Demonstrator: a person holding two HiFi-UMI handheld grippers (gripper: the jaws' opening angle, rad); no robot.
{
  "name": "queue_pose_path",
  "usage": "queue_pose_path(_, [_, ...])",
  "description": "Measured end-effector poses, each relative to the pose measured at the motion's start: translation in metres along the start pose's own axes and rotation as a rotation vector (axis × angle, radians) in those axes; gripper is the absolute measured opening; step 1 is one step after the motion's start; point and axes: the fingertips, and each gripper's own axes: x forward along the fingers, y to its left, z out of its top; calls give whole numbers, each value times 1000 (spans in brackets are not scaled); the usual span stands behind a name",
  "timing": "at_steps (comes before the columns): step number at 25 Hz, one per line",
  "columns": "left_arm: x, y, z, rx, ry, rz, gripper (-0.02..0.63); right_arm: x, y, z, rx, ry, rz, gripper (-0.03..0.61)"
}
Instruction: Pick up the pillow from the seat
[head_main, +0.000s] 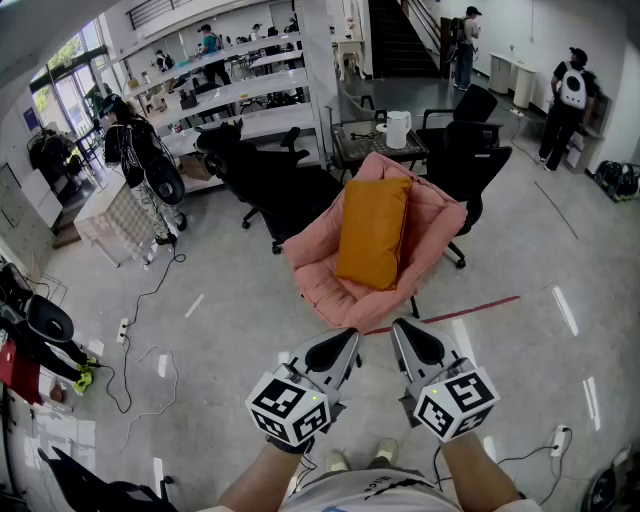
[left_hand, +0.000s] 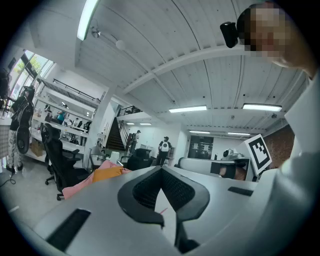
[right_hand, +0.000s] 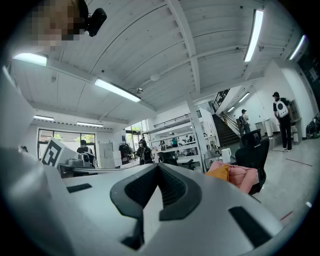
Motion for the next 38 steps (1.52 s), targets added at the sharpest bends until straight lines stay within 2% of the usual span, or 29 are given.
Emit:
queue_pose_path(13, [15, -20, -9, -5, 10, -1, 9, -17, -16, 1, 18, 1, 7, 15])
queue_pose_path(21, [33, -30, -19, -4, 24, -1, 9, -23, -41, 3, 72, -33, 14, 17])
queue_pose_path(30, [67, -57, -20, 27, 47, 8, 9, -39, -76, 15, 49, -46, 17, 18])
queue_pose_path(38, [87, -61, -32, 38, 66, 20, 9, -40, -98, 9, 59, -41, 18, 18])
